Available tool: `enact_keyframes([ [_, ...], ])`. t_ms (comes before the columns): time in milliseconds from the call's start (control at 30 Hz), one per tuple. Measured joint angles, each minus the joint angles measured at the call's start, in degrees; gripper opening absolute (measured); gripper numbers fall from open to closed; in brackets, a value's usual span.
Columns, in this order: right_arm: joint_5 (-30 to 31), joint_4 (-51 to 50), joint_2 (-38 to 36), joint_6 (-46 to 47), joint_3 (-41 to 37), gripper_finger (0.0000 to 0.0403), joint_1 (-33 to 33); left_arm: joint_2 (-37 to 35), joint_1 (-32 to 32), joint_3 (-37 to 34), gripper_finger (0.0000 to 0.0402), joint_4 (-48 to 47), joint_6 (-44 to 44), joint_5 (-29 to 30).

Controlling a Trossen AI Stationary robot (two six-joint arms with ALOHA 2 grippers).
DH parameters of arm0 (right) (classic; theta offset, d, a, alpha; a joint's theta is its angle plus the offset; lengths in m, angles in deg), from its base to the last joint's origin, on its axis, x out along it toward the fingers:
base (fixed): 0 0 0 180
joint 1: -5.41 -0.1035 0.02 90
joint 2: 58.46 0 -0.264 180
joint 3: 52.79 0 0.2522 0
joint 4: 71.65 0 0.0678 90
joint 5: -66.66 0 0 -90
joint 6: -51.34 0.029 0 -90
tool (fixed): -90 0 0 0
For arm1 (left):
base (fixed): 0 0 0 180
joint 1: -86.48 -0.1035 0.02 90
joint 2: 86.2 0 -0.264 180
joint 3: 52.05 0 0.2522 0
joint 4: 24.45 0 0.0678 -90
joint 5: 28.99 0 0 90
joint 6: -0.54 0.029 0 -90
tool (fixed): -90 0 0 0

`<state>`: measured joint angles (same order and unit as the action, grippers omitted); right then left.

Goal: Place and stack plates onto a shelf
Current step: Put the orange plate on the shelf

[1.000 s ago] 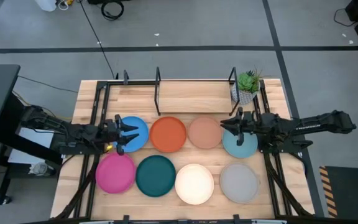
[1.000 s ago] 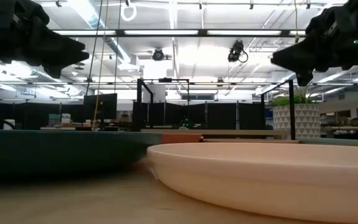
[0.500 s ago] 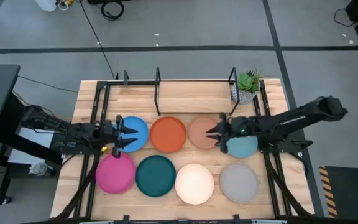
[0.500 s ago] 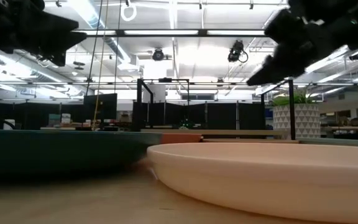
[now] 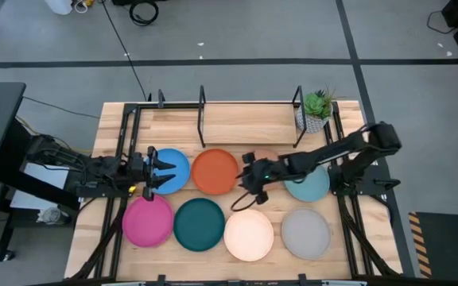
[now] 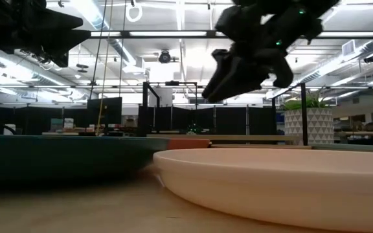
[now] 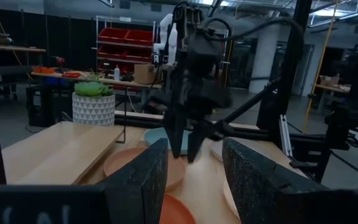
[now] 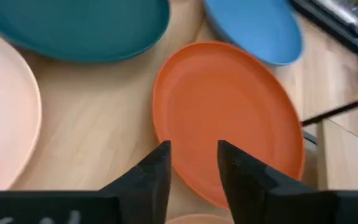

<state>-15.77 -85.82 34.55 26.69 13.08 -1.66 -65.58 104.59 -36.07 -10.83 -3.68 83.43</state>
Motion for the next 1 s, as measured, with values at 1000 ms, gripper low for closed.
enact_keyframes([
  [1000, 4.7, -19.9, 21.3, -7.9, 21.2, 0.0106, -0.8, 0.0, 0.0, 0.1, 0.0160, -1.6, 1.0, 0.0],
])
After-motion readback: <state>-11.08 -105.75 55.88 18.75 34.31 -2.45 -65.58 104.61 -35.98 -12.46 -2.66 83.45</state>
